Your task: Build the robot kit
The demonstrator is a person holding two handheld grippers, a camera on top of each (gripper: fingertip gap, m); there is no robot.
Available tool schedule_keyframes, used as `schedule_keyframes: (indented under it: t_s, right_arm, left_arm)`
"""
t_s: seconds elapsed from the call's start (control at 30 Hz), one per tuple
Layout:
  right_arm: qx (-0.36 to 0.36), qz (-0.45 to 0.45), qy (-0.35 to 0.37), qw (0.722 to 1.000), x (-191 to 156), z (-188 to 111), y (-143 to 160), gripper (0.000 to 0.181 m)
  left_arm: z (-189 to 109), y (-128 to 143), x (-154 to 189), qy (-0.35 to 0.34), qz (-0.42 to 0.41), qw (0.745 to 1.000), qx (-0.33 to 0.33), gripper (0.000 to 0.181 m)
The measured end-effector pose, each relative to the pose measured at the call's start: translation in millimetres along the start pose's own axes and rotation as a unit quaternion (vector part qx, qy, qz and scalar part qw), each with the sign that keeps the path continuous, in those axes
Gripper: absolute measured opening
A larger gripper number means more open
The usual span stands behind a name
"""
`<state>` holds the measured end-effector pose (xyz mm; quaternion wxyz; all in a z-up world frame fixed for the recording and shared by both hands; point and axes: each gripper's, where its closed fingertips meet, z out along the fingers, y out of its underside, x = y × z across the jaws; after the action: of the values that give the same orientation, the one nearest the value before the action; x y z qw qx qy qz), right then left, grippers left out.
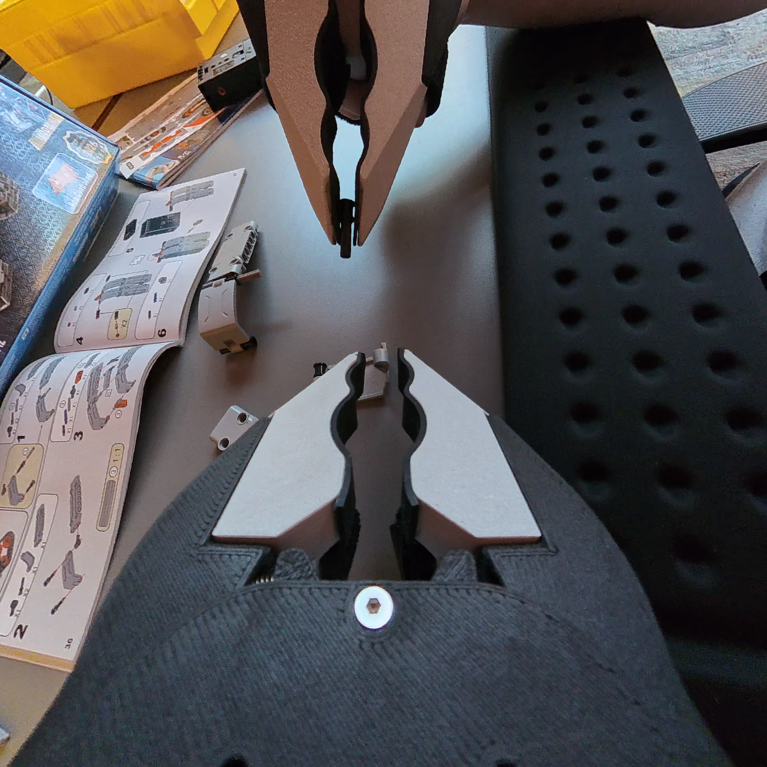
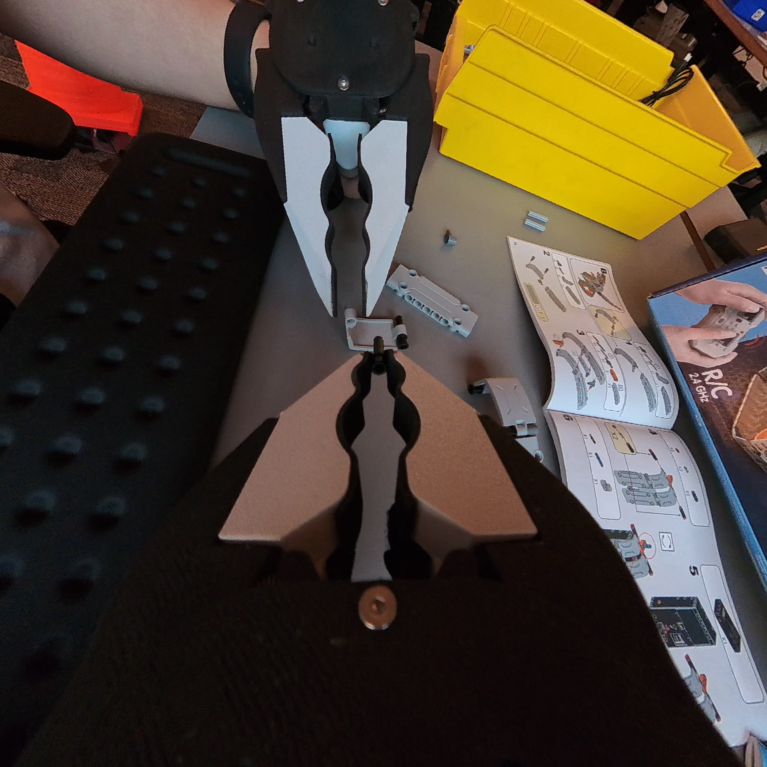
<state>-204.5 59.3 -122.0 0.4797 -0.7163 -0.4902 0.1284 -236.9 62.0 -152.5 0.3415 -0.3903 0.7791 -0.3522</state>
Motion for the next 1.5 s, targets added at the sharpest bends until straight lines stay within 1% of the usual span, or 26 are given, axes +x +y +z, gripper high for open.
schedule_keyframes:
  t_s: [0.53,0.6,0.67,0.77,0.9,1.1,1.2,1.33,1.5]
  right_arm:
    - [-0.007,-0.002,-0.004,1.000,-2,2,2,0.006]
    - [-0.006,-0.001,-0.004,1.000,-2,2,1,0.006]
    - [0.002,0.005,-0.004,1.000,-2,3,-3,0.006]
    - [0.025,0.018,-0.011,0.999,-6,8,-14,0.006]
    - [0.035,0.018,-0.009,0.999,-9,12,-16,0.006]
    - [0.104,0.056,0.008,0.993,-13,5,-36,0.006]
    - [0.101,0.063,0.019,0.993,-17,6,-34,0.006]
    - [0.097,0.086,0.006,0.992,-24,10,-31,0.006]
    - [0.082,0.096,-0.007,0.992,-31,17,-27,0.006]
  left_arm:
    - [2,4,-1,-0.014,0.016,1.000,-0.013,0.006]
    - [1,1,-3,-0.014,0.006,1.000,-0.004,0.006]
    - [-2,-6,-5,-0.009,-0.014,1.000,0.019,0.006]
    - [-7,-17,-3,0.016,-0.048,0.997,0.054,0.006]
    - [-11,-22,-3,0.017,-0.053,0.996,0.076,0.006]
    - [-23,-36,0,0.029,-0.073,0.988,0.132,0.006]
    - [-24,-36,3,0.037,-0.067,0.988,0.135,0.006]
    - [-21,-34,9,0.057,-0.063,0.989,0.122,0.006]
    - [-18,-32,12,0.044,-0.038,0.992,0.110,0.006]
